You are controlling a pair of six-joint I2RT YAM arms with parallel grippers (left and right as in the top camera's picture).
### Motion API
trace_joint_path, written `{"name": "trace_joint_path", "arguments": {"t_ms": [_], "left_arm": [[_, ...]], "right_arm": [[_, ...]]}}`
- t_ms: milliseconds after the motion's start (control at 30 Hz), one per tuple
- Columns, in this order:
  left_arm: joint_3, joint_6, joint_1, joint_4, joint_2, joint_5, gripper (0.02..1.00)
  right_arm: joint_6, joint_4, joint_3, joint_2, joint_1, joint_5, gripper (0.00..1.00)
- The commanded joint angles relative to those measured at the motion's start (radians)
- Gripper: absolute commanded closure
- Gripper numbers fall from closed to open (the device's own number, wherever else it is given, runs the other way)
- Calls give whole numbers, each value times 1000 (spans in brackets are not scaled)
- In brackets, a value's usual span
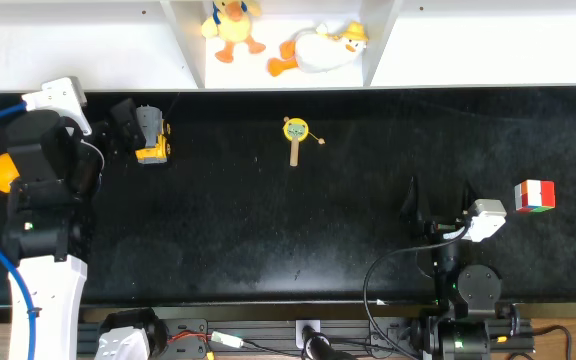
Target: Store Toys
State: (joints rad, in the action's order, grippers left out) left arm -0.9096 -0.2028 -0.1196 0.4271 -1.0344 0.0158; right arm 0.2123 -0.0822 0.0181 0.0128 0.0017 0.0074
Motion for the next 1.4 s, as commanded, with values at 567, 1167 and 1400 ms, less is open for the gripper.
{"name": "trace_joint_path", "arguments": {"t_ms": [567,1167,1400], "left_arm": [[-350,364,-612,476,12,69,23],[-346,786,-800,475,-274,376,25],[-346,826,-800,457,-399,403,20]], "right_arm": [[-3,5,-13,-8,6,4,5],[-3,5,-13,-8,6,4,5],[-3,5,-13,-8,6,4,5]]}}
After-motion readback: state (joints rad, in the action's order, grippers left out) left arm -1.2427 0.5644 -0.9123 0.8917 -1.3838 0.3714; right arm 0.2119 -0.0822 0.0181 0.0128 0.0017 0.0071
